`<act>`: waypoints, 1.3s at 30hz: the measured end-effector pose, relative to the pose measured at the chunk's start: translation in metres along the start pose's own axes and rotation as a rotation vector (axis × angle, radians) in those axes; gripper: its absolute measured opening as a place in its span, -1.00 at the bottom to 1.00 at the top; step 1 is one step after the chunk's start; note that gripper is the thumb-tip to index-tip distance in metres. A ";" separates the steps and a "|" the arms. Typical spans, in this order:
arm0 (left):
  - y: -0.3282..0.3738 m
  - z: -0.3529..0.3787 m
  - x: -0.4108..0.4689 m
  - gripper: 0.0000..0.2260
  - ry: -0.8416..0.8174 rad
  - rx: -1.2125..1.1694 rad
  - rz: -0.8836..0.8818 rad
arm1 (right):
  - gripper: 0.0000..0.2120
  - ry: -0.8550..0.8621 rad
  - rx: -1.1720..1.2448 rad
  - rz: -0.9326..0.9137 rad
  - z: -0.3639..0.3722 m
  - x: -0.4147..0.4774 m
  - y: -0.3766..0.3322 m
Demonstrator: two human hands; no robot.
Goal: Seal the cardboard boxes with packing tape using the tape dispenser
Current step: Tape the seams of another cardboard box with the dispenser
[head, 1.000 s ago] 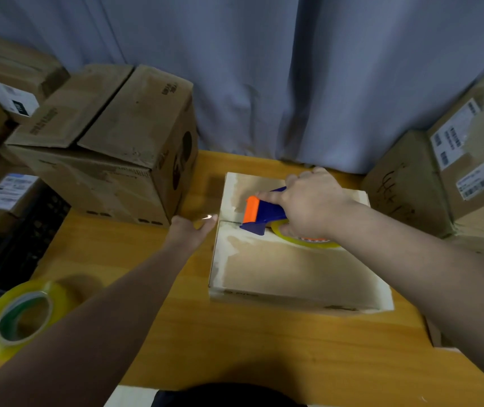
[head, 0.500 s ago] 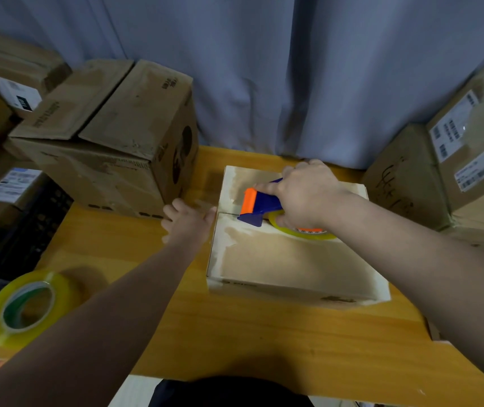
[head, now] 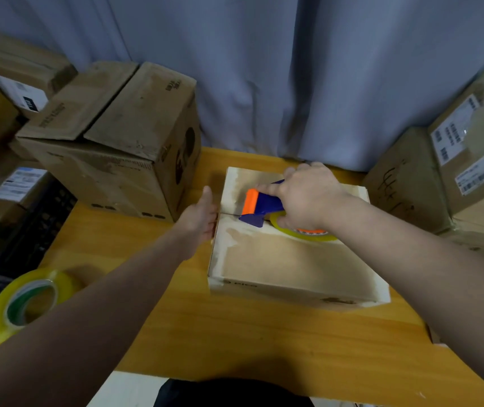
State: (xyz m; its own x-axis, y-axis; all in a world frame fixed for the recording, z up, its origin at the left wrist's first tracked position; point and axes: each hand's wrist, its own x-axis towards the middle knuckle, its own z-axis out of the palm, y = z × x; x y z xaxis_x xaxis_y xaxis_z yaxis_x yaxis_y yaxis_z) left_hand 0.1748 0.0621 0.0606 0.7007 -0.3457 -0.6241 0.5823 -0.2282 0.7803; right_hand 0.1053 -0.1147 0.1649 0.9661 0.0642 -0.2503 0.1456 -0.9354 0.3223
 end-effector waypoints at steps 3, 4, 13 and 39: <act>-0.014 0.000 0.016 -0.06 -0.146 -0.091 -0.111 | -0.46 0.006 -0.033 -0.012 0.001 0.001 -0.004; -0.021 0.004 0.023 0.06 -0.130 -0.044 -0.156 | -0.50 0.014 -0.050 -0.022 0.001 0.001 -0.006; -0.016 -0.001 0.049 0.15 -0.105 0.126 -0.141 | -0.50 0.034 -0.037 -0.026 0.003 -0.005 -0.004; -0.016 0.022 0.019 0.01 -0.006 1.674 0.722 | -0.38 -0.094 0.200 -0.082 -0.001 -0.048 0.075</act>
State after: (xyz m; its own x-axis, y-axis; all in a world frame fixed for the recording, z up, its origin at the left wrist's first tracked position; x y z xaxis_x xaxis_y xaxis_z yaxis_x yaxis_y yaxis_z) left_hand 0.1702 0.0393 0.0373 0.5959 -0.7811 -0.1865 -0.7825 -0.6170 0.0837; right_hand 0.0696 -0.1877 0.2018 0.9273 0.1188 -0.3550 0.1685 -0.9793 0.1125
